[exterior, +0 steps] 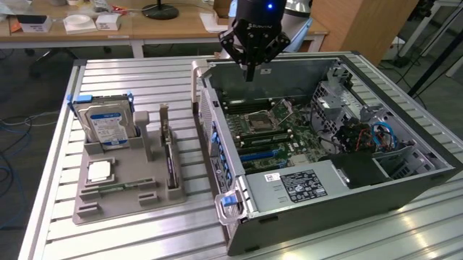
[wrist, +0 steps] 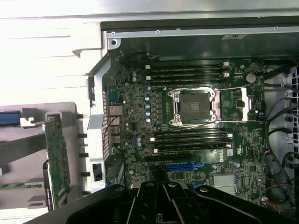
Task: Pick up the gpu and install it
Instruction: 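Reach for the gpu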
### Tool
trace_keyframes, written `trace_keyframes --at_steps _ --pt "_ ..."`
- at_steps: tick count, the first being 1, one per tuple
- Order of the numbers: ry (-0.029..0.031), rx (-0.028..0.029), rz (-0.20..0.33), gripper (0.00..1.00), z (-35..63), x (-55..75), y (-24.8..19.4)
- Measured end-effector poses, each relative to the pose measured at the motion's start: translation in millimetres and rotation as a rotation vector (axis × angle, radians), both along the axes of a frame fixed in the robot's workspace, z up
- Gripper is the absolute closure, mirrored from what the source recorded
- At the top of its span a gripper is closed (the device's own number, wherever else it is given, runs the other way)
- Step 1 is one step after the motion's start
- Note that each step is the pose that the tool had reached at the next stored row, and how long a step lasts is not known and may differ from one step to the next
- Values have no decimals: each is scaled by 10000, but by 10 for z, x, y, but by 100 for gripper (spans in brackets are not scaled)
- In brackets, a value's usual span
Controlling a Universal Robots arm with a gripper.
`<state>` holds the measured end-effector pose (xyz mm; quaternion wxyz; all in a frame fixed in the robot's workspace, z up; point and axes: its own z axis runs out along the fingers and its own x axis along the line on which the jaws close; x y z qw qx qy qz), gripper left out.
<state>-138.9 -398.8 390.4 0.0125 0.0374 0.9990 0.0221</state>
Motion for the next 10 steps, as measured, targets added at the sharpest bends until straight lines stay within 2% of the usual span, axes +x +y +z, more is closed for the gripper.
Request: trace_keyframes --at_steps 10 --pt "0 0 0 90 -2 -33 0"
